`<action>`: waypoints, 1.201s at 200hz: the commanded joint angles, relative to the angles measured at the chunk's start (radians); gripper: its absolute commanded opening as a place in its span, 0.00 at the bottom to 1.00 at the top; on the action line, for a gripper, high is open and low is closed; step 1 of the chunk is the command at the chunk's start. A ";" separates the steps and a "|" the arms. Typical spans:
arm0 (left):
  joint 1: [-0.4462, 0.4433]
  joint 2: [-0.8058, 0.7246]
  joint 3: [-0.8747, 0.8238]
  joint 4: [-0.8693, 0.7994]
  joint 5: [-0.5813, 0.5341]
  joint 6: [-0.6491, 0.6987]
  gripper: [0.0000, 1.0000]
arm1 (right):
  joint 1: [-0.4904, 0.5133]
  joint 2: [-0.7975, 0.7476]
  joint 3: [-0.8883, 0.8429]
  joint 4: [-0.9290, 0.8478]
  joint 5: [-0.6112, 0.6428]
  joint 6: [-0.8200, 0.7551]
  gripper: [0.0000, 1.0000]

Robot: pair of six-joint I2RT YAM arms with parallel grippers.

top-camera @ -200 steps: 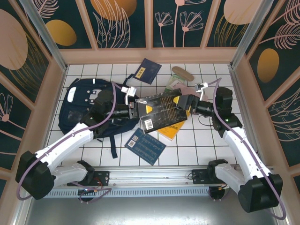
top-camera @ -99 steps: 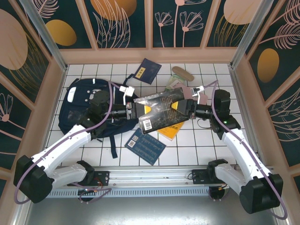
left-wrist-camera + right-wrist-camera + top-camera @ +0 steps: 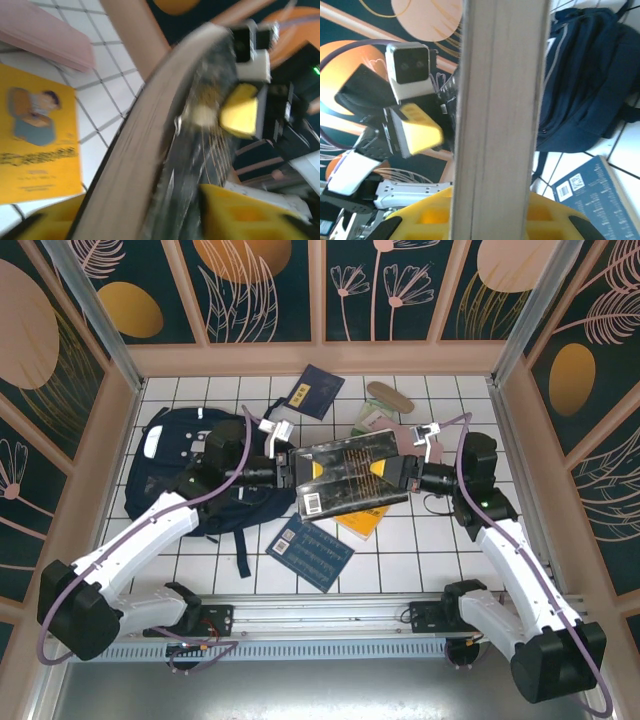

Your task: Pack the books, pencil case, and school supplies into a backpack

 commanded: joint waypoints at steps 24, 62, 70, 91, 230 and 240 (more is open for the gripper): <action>0.097 0.091 0.092 -0.357 -0.616 0.151 0.75 | -0.069 -0.030 0.029 -0.234 0.364 -0.123 0.00; 0.185 0.231 0.118 -0.349 -0.809 0.117 0.91 | -0.064 -0.003 0.005 -0.215 0.388 -0.110 0.00; 0.186 0.289 0.164 -0.388 -0.857 0.110 0.92 | -0.062 0.003 0.005 -0.218 0.401 -0.114 0.00; 0.186 0.445 0.268 -0.488 -0.923 0.128 0.92 | -0.061 0.016 0.000 -0.209 0.405 -0.115 0.00; 0.465 0.365 -0.155 0.247 -0.063 -0.005 0.81 | -0.036 0.027 -0.042 -0.145 0.363 -0.082 0.00; 0.466 0.370 -0.163 0.278 -0.022 -0.027 0.78 | -0.035 0.029 -0.046 -0.143 0.364 -0.082 0.00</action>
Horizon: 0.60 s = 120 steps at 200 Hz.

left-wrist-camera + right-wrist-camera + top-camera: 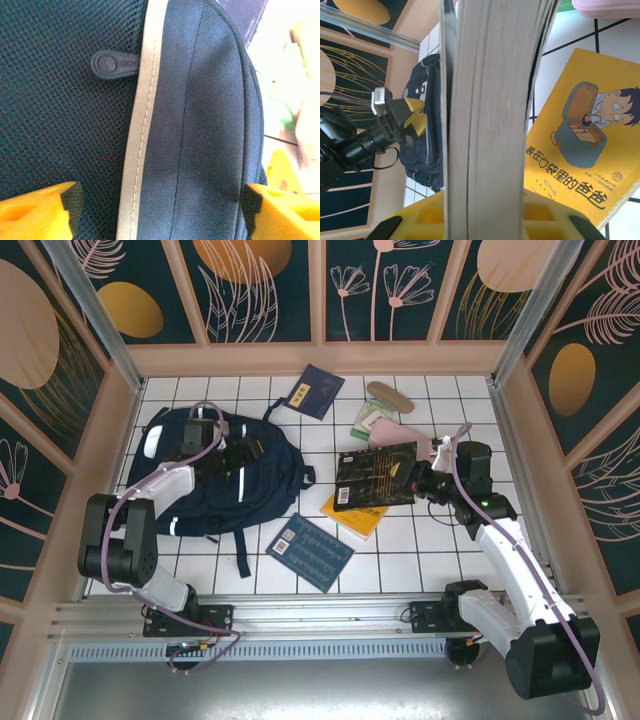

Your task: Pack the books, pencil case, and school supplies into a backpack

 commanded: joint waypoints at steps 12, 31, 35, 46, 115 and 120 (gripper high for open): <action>0.009 -0.005 -0.052 0.248 0.271 -0.132 0.74 | 0.009 0.004 -0.009 0.088 -0.040 0.020 0.00; 0.011 -0.006 -0.054 0.263 0.305 -0.147 0.69 | 0.010 0.010 -0.012 0.091 -0.038 0.023 0.00; 0.011 -0.010 -0.056 0.270 0.308 -0.149 0.68 | 0.010 0.011 -0.015 0.094 -0.039 0.024 0.00; 0.011 -0.018 -0.064 0.296 0.325 -0.169 0.66 | 0.010 0.014 -0.021 0.102 -0.041 0.031 0.00; 0.014 0.063 -0.121 0.454 0.413 -0.270 0.47 | 0.016 0.023 -0.032 0.121 -0.047 0.054 0.00; 0.014 0.072 -0.122 0.454 0.415 -0.270 0.46 | 0.017 0.023 -0.032 0.119 -0.045 0.054 0.00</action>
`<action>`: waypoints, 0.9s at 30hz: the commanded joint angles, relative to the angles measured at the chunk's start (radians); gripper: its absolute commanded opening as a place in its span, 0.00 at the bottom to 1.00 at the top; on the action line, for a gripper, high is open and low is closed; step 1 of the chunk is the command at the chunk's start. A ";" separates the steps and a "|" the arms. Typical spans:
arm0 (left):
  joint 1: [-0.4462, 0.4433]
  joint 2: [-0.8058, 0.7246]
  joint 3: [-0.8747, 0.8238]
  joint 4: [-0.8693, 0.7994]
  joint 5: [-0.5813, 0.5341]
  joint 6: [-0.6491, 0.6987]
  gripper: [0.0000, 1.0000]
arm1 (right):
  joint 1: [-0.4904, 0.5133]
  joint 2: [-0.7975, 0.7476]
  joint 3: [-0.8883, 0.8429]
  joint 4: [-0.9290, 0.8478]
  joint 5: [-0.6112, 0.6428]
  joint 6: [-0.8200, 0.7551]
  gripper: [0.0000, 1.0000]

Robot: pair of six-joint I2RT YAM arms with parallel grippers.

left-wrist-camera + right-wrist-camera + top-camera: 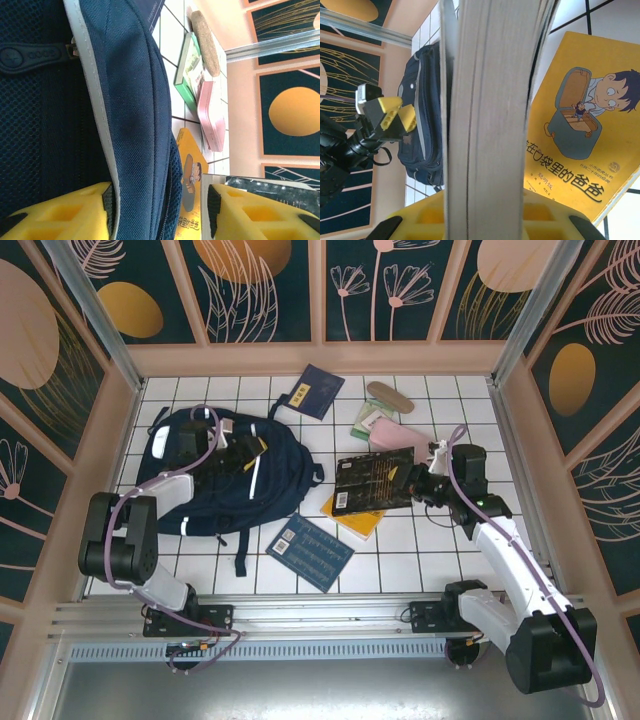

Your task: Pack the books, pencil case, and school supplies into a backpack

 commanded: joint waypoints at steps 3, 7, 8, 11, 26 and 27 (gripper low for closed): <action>-0.002 0.066 -0.024 0.077 0.068 -0.034 0.44 | 0.011 -0.009 0.004 0.083 -0.037 0.022 0.00; -0.002 0.083 0.026 -0.067 -0.001 0.065 0.43 | 0.013 -0.013 0.002 0.084 -0.036 0.024 0.00; -0.002 0.084 0.040 -0.102 -0.021 0.087 0.43 | 0.013 -0.012 0.000 0.088 -0.036 0.026 0.00; -0.003 0.097 0.061 -0.129 -0.031 0.105 0.42 | 0.016 -0.007 -0.005 0.100 -0.037 0.030 0.00; -0.005 0.179 0.100 -0.158 -0.001 0.149 0.00 | 0.035 -0.012 0.009 0.120 0.000 0.033 0.00; -0.005 0.152 0.110 -0.188 -0.008 0.166 0.00 | 0.034 -0.013 0.008 0.119 0.013 0.034 0.00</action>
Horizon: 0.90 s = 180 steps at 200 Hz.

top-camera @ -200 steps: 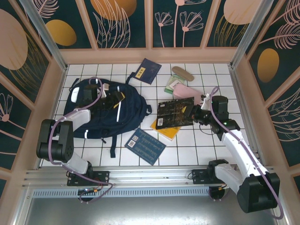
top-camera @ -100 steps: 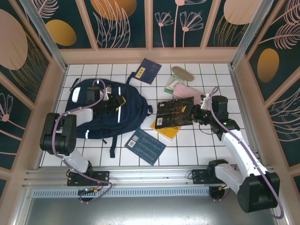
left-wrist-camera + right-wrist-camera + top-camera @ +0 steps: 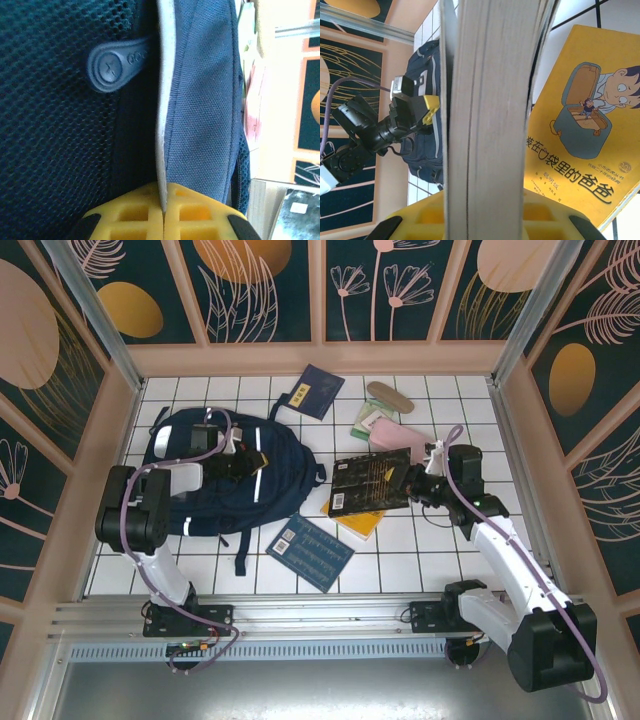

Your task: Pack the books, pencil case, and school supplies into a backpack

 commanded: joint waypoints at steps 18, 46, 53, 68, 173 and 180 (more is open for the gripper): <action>-0.002 -0.178 0.052 -0.150 -0.041 0.062 0.00 | 0.010 -0.030 0.015 0.109 0.030 0.010 0.00; -0.002 -0.320 0.161 -0.287 -0.052 0.054 0.00 | 0.013 0.016 0.035 0.144 0.032 0.037 0.00; -0.002 -0.338 0.181 -0.311 -0.026 0.048 0.00 | 0.014 0.034 0.044 0.154 0.024 0.050 0.00; -0.002 -0.363 0.217 -0.367 0.017 0.057 0.00 | 0.026 0.073 0.062 0.213 -0.004 0.073 0.00; 0.058 -0.492 0.369 -0.523 0.108 0.072 0.00 | 0.127 0.085 0.275 0.063 0.370 0.006 0.00; 0.058 -0.493 0.373 -0.500 0.134 0.057 0.00 | 0.128 0.061 0.267 0.085 0.352 -0.003 0.00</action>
